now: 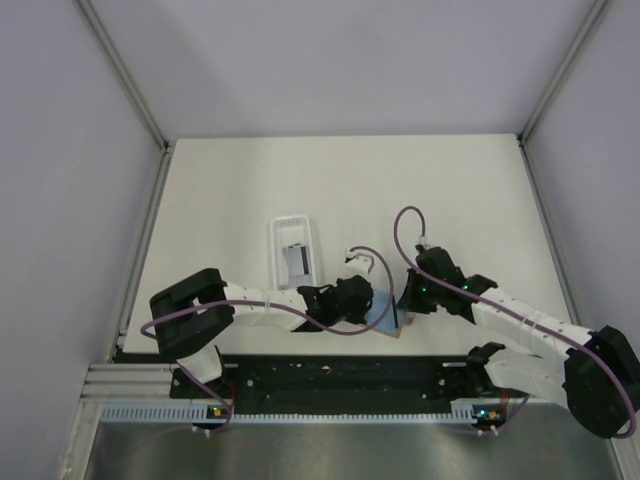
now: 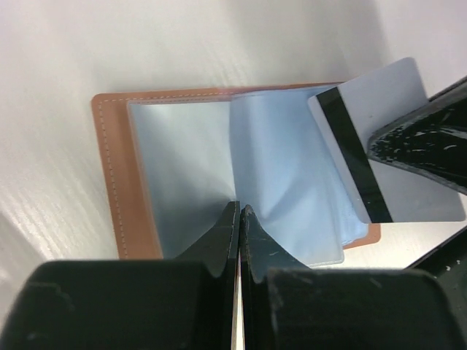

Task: Put the credit cards into the card holder
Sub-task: Insert the credit card into the card holder.

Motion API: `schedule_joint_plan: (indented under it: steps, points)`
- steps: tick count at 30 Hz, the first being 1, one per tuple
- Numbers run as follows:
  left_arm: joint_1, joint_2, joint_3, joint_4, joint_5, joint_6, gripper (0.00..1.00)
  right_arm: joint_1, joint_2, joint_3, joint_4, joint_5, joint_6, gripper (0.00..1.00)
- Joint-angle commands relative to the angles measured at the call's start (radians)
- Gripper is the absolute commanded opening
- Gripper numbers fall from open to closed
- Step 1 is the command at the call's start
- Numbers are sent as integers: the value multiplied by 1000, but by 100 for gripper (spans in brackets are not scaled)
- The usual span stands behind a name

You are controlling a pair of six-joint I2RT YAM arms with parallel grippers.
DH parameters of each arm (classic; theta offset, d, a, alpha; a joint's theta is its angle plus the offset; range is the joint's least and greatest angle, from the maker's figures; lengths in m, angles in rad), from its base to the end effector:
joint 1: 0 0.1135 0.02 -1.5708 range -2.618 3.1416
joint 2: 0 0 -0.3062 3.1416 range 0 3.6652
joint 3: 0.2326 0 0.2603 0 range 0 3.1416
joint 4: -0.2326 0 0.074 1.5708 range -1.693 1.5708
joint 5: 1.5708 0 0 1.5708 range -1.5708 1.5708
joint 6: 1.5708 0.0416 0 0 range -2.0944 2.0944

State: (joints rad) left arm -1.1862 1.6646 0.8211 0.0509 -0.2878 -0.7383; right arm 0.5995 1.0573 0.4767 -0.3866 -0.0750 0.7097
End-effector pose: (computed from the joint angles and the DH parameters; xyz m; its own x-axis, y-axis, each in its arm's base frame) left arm 0.1392 -0.3124 0.1879 -0.7455 0.1218 -0.6553 0.4223 0.8470 -0.3230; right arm 0.1467 0.1040 0.1964 -0.9051 0.1685 -0.3904 -0.0105 0.9090 0.4167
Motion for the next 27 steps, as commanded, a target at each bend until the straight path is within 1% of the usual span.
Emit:
schedule_joint_plan:
  steps: [1, 12, 20, 27]
  points:
    - [8, -13, -31, -20, -21, 7, 0, -7, -26, -23, -55, 58, -15, 0]
    - [8, 4, -60, 7, 4, -16, 0, -14, -65, -15, -72, 53, -13, 0]
    - [0, 41, -47, 52, 94, -32, 0, -15, -20, -3, -48, 24, -30, 0]
    - [-42, 57, -37, 63, 108, -78, 0, -18, 26, 2, -17, 6, -42, 0]
